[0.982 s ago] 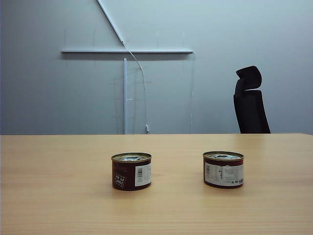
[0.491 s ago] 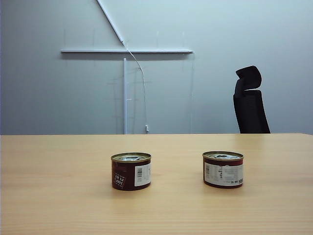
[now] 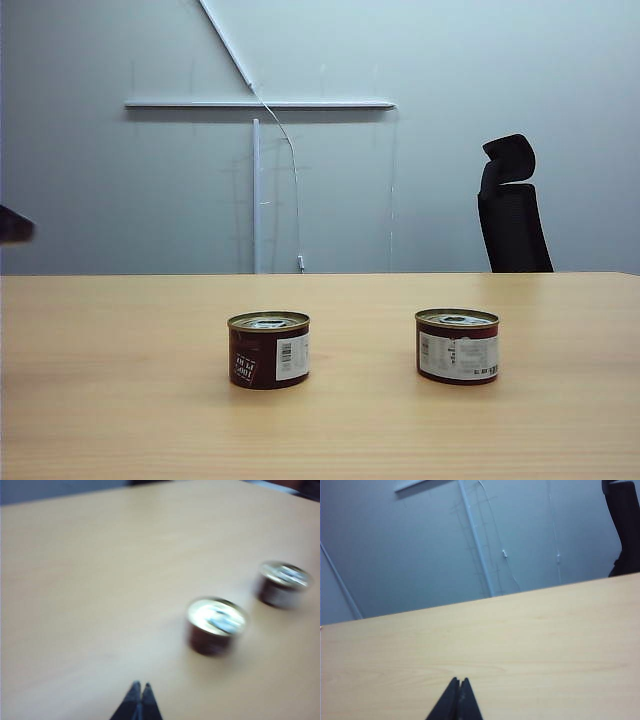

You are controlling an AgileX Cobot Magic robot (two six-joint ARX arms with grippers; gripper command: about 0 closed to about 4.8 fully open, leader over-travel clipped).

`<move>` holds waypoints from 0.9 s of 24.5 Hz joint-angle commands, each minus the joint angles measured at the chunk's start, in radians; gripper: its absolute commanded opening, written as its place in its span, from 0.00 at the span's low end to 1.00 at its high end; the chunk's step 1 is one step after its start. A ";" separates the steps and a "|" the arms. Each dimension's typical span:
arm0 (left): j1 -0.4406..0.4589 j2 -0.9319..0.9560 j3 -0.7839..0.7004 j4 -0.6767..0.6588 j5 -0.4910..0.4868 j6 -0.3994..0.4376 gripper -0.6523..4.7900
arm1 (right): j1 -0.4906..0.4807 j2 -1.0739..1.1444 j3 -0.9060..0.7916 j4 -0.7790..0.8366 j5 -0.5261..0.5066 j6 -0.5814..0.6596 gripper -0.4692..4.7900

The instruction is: Stack a can of tomatoes on the right onto the can of tomatoes on the left.

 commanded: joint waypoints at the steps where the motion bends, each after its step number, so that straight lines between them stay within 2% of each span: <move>1: -0.066 0.031 0.003 0.006 0.004 0.000 0.11 | 0.001 0.007 0.077 -0.105 -0.007 -0.008 0.09; 3: -0.105 0.038 0.003 0.006 0.004 0.000 0.11 | 0.001 0.043 0.130 -0.203 -0.013 -0.014 0.09; 5: -0.124 0.037 0.003 0.006 0.004 0.000 0.11 | 0.001 0.080 0.153 -0.232 -0.045 -0.016 0.09; 8: -0.143 0.037 0.003 0.006 0.003 0.000 0.11 | 0.003 0.165 0.182 -0.238 -0.163 -0.070 0.09; 9: -0.144 0.038 0.003 0.006 0.005 0.000 0.11 | 0.008 0.195 0.189 -0.239 -0.206 -0.106 0.11; 10: -0.144 0.037 0.003 0.006 0.004 0.000 0.11 | 0.014 0.227 0.195 -0.240 -0.243 -0.141 0.18; 11: -0.144 0.038 0.003 0.006 0.003 0.000 0.11 | 0.026 0.270 0.202 -0.239 -0.270 -0.164 0.29; 13: -0.144 0.038 0.003 0.006 0.004 0.000 0.11 | 0.085 0.386 0.222 -0.238 -0.264 -0.168 0.69; 14: -0.144 0.037 0.003 0.006 0.004 0.000 0.11 | 0.134 0.453 0.237 -0.237 -0.236 -0.185 1.00; 17: -0.144 0.037 0.003 0.006 0.004 0.000 0.11 | 0.239 0.561 0.255 -0.236 -0.185 -0.266 1.00; 22: -0.144 0.037 0.003 0.006 0.004 0.000 0.11 | 0.428 0.732 0.263 -0.171 -0.028 -0.357 1.00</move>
